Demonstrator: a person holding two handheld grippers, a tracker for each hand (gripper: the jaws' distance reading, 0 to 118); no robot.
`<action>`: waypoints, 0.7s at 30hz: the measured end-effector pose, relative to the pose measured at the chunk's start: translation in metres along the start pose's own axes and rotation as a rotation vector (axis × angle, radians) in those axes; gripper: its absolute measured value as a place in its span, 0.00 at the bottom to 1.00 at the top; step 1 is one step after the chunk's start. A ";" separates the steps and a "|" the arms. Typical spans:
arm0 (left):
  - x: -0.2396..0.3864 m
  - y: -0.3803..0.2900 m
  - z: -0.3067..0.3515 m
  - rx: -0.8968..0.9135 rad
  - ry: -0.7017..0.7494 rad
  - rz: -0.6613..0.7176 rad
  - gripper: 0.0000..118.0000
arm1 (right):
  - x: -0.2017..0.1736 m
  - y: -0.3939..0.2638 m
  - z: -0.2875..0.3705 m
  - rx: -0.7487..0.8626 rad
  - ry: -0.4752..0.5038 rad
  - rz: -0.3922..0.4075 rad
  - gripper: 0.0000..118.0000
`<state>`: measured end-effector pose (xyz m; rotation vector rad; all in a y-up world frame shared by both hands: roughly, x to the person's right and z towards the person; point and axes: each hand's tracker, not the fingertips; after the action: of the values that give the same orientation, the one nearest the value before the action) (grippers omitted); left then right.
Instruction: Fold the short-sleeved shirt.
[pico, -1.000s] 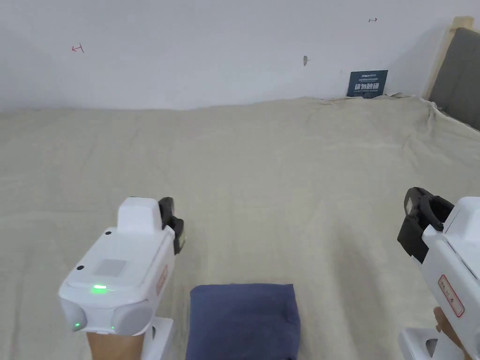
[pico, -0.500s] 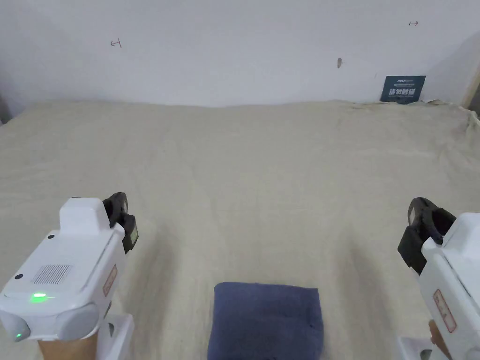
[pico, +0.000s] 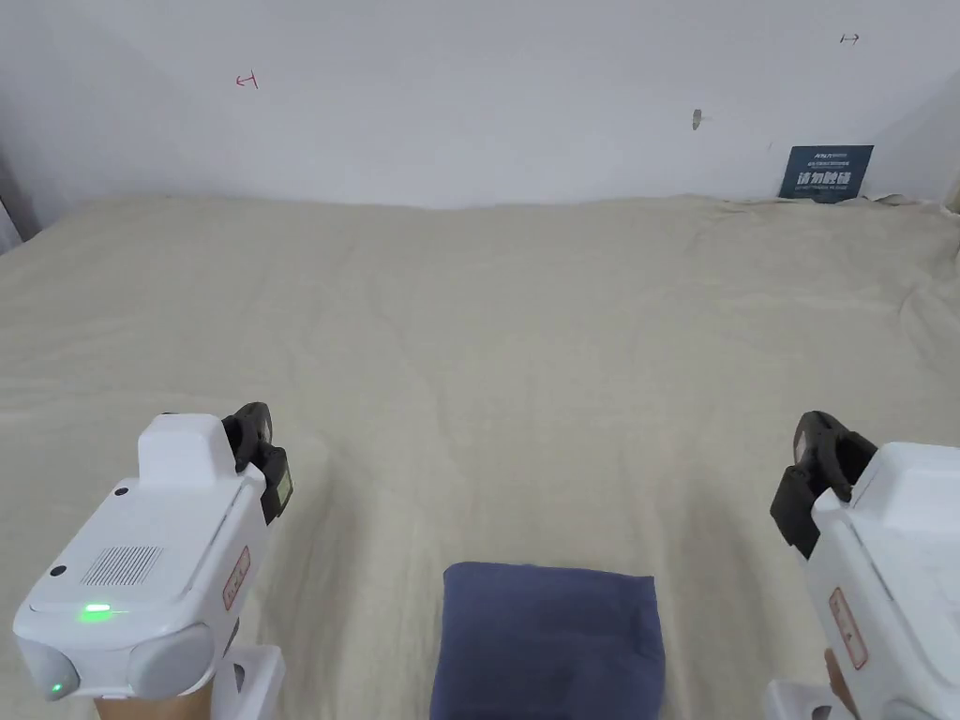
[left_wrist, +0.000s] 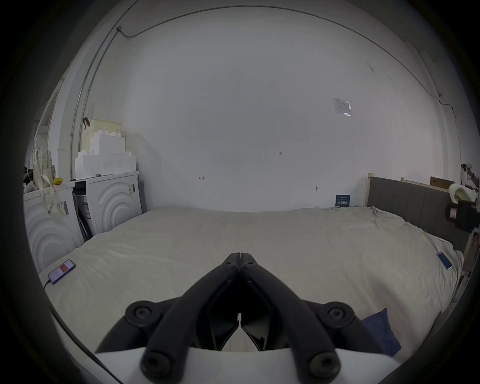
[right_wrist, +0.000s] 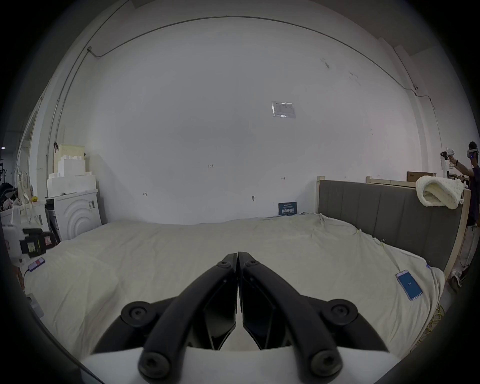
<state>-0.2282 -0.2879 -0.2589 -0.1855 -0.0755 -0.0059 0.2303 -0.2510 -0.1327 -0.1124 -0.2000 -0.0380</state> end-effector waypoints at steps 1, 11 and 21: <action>0.000 -0.001 0.000 -0.003 -0.002 0.006 0.00 | 0.000 0.000 0.000 -0.010 0.003 0.005 0.00; -0.001 -0.017 -0.004 -0.057 -0.012 -0.001 0.00 | -0.117 -0.087 -0.043 -0.190 0.044 0.019 0.00; 0.000 -0.033 -0.006 -0.114 -0.029 -0.002 0.00 | -0.151 -0.156 -0.052 -0.377 0.086 0.016 0.00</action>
<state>-0.2280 -0.3210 -0.2584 -0.2998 -0.1044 -0.0091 0.0851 -0.4082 -0.1971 -0.4878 -0.1042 -0.0639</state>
